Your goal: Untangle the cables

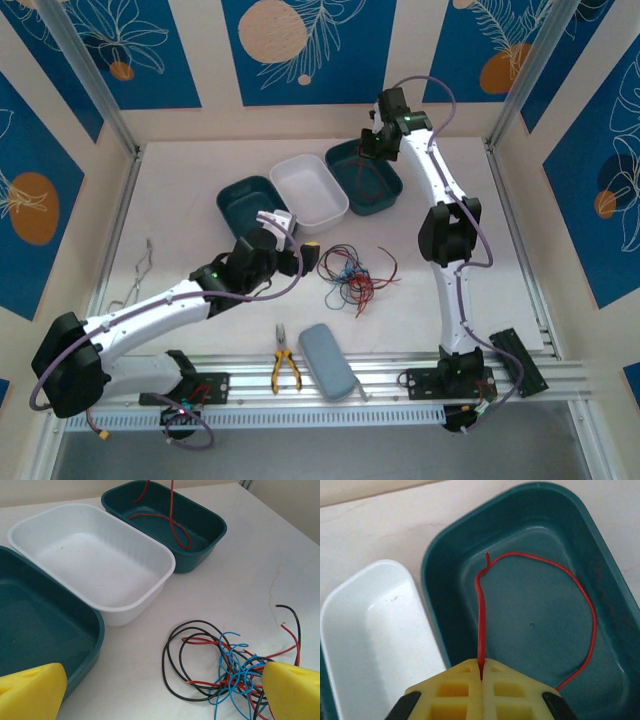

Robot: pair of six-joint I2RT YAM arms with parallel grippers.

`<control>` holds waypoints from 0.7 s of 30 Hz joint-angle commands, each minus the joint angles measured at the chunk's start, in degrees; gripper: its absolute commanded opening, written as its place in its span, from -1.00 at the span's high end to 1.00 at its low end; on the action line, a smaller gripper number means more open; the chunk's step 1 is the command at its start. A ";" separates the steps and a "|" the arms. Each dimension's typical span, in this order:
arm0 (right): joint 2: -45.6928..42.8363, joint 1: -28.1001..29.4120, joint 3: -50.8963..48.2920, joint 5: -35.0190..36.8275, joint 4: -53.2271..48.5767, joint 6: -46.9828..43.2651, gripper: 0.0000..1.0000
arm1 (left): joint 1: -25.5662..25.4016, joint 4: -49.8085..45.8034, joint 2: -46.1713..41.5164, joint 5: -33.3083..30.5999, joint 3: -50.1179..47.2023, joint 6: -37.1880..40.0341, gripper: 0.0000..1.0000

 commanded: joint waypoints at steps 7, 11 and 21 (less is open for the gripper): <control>1.51 -1.52 -4.46 3.20 -0.36 1.02 1.00 | 1.16 -1.01 1.46 1.88 2.36 -1.17 -1.00; 1.65 -1.66 -6.44 5.24 -1.31 1.17 1.00 | 1.34 -1.10 1.80 1.94 2.33 -1.73 -1.00; 1.89 -0.62 -11.41 5.20 -0.43 0.51 1.00 | 1.69 -1.27 1.99 2.24 1.93 -2.95 -1.00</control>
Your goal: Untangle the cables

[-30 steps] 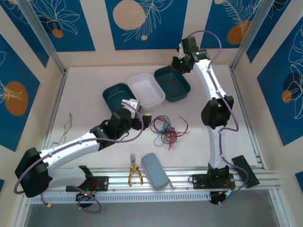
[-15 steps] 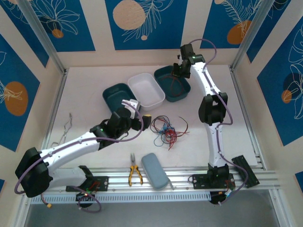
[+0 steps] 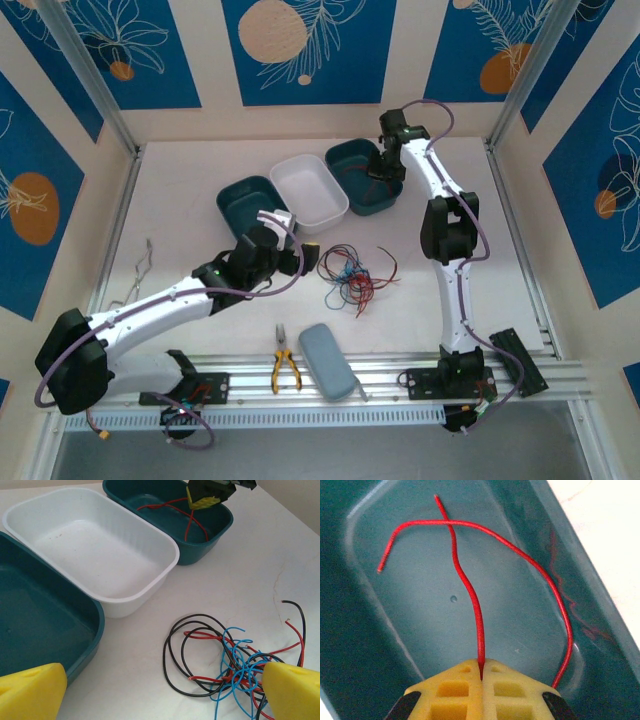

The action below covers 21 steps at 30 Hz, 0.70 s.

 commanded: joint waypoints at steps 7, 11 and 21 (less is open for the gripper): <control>1.07 1.38 -0.14 0.38 -1.46 -0.58 0.79 | 0.77 -1.10 0.40 1.00 1.63 -1.44 -1.00; -1.49 1.66 -0.43 0.96 -1.71 -0.81 0.54 | 0.93 -1.75 0.06 0.26 1.63 -1.75 -1.00; -13.95 2.05 -10.93 0.67 2.25 0.47 0.18 | 1.37 -2.54 -0.13 -0.95 1.88 -3.67 -1.00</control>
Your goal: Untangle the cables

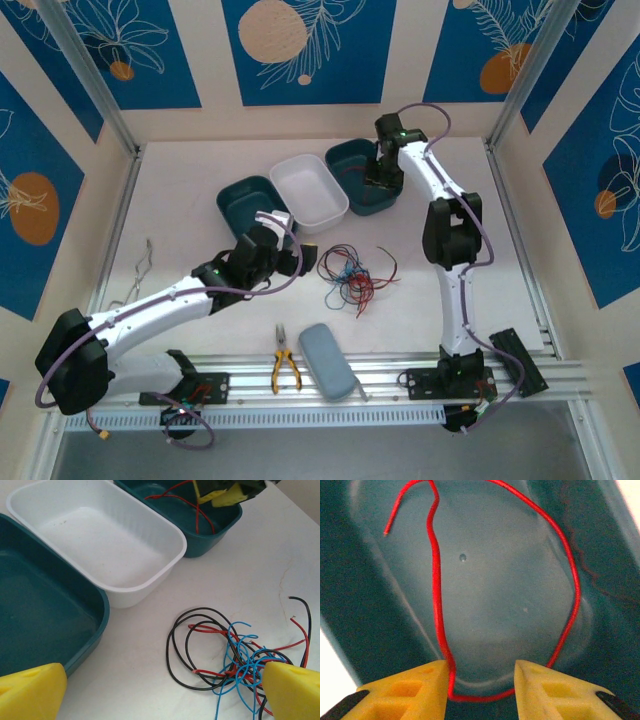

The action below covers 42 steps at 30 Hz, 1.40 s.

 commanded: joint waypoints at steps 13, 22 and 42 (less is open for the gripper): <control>-26.83 2.89 -23.70 -3.71 8.08 4.04 0.17 | 1.70 -1.98 2.59 -0.74 3.91 -4.26 -1.00; -42.61 13.56 -40.92 3.73 6.87 9.63 0.22 | 2.24 -0.92 4.72 -1.09 3.22 -8.44 -1.00; -55.04 41.20 -59.13 12.64 -9.49 45.37 0.36 | 3.43 5.62 9.78 8.59 -0.46 -12.85 -1.00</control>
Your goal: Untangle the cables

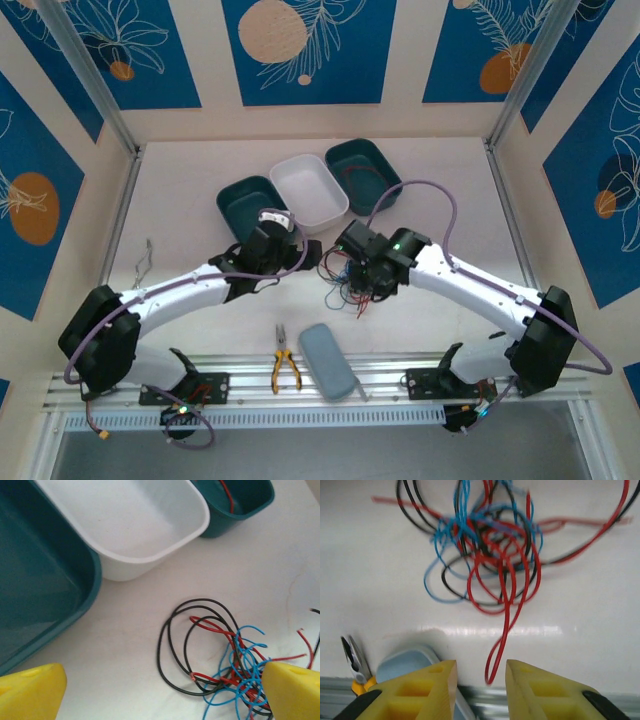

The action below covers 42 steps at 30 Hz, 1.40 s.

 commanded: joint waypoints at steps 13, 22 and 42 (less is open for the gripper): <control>1.29 3.91 -9.16 -0.30 5.00 13.17 0.28 | 0.56 2.24 -0.30 1.74 -2.54 -1.58 -1.00; -0.77 -0.80 -9.45 1.37 9.88 7.64 1.00 | 0.57 6.25 -0.65 4.86 -3.98 0.45 -1.00; -16.94 -7.47 -7.60 -2.77 19.84 -13.26 1.00 | 0.48 22.19 2.20 17.98 -6.83 9.76 -1.00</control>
